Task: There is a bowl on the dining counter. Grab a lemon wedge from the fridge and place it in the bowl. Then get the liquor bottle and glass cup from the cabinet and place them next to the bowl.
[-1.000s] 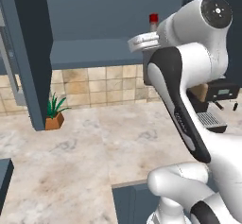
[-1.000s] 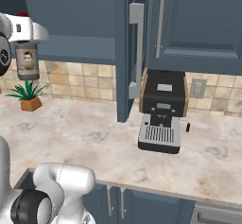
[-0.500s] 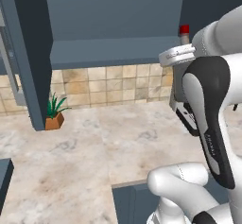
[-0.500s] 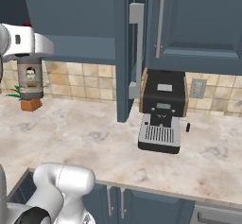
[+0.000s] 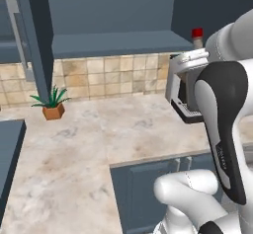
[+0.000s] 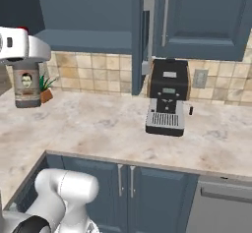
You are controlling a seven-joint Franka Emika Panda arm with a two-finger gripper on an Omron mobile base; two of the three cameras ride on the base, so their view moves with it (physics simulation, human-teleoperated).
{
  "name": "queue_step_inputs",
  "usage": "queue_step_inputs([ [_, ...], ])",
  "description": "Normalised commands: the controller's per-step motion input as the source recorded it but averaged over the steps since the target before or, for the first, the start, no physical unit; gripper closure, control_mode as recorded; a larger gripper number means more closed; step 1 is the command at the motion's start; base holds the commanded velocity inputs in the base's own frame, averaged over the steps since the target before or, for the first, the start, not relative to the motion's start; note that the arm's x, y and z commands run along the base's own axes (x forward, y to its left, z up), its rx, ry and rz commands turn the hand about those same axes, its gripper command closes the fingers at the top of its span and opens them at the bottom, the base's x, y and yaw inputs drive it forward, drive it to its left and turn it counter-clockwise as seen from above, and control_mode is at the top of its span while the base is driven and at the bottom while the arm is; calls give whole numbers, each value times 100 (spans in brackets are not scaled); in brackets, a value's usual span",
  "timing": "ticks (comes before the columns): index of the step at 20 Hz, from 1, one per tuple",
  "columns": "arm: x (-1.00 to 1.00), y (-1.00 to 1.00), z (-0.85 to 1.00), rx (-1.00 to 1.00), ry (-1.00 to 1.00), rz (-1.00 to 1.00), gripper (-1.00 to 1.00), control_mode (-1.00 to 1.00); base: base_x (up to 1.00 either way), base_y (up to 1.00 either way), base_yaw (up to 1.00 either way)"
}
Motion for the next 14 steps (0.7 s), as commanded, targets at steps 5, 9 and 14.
queue_step_inputs([
  [5, 0, 0, 0, 0, 0, 0, 100, 100, -100, -9, -12],
  [9, 0, 0, 0, 0, 0, 0, 100, 100, -100, -12, -12],
  [14, 0, 0, 0, 0, 0, 0, 100, 100, -81, -47, -37],
])
